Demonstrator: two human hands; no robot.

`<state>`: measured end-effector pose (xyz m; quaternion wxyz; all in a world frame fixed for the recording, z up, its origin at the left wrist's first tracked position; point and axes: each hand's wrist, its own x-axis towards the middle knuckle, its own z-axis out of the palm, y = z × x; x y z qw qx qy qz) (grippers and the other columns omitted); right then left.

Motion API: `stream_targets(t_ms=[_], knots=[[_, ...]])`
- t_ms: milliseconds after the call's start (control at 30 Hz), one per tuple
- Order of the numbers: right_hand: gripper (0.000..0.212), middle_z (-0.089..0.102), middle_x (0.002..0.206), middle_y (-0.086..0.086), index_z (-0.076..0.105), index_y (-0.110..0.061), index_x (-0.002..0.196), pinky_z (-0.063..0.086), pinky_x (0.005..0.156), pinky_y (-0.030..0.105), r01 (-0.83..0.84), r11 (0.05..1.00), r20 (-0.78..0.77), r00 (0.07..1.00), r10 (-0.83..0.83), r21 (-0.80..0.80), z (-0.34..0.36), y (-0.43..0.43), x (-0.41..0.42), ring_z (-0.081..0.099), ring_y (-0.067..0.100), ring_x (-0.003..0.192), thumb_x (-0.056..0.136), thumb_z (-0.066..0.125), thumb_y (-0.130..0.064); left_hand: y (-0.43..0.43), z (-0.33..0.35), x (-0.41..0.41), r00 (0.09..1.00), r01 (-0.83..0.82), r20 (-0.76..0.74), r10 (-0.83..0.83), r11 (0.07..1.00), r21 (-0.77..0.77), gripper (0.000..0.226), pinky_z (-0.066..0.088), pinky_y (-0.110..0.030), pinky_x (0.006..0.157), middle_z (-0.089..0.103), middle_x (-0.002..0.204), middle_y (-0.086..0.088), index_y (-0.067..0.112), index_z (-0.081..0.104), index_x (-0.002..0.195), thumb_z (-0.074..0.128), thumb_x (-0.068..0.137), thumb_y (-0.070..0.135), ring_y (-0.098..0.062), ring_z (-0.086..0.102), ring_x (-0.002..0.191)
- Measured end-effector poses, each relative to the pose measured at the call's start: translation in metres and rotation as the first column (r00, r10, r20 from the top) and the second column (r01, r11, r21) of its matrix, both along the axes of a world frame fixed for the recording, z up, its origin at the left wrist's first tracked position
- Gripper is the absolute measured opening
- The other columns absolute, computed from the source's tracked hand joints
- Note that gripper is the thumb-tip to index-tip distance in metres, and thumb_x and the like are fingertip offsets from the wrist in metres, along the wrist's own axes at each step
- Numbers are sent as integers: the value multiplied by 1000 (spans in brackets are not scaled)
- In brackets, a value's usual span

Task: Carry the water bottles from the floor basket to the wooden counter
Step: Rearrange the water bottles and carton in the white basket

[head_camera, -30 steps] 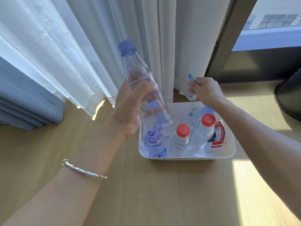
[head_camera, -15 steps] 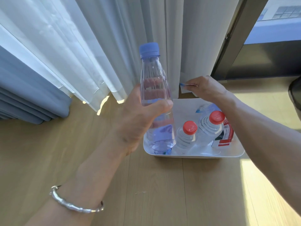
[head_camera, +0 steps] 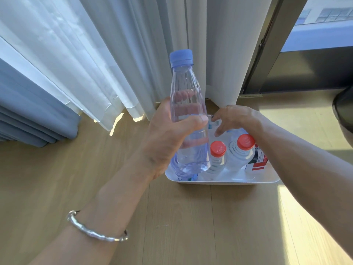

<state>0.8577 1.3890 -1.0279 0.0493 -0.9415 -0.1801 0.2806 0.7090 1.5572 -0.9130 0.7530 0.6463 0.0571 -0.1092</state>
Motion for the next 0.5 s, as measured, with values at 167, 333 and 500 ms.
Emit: stream_targets(t_ms=[167,333,500], knots=[[57,54,136,-1,50,-24,137,40,94,33,0,999,26,1000,2,-47,-2,3,-2,51,23,121,88,60,-50,0,1,4,1000,-6,3,6,999,38,48,59,-36,70,64,108,-4,24,58,116,67,70,13,-20,69,99],[31,63,107,0,67,-19,112,42,78,30,64,989,106,991,-79,132,37,4,-5,55,20,94,95,50,-39,-4,-3,13,999,-40,38,33,980,192,47,56,-43,87,69,94,9,24,59,111,75,67,16,-13,68,96],[41,63,87,-3,64,-21,89,48,70,24,324,540,-56,889,-454,777,103,13,-26,59,13,80,101,33,-45,-16,-11,26,986,-119,147,78,949,293,37,55,-21,78,70,96,3,20,60,107,77,76,10,-9,68,90]])
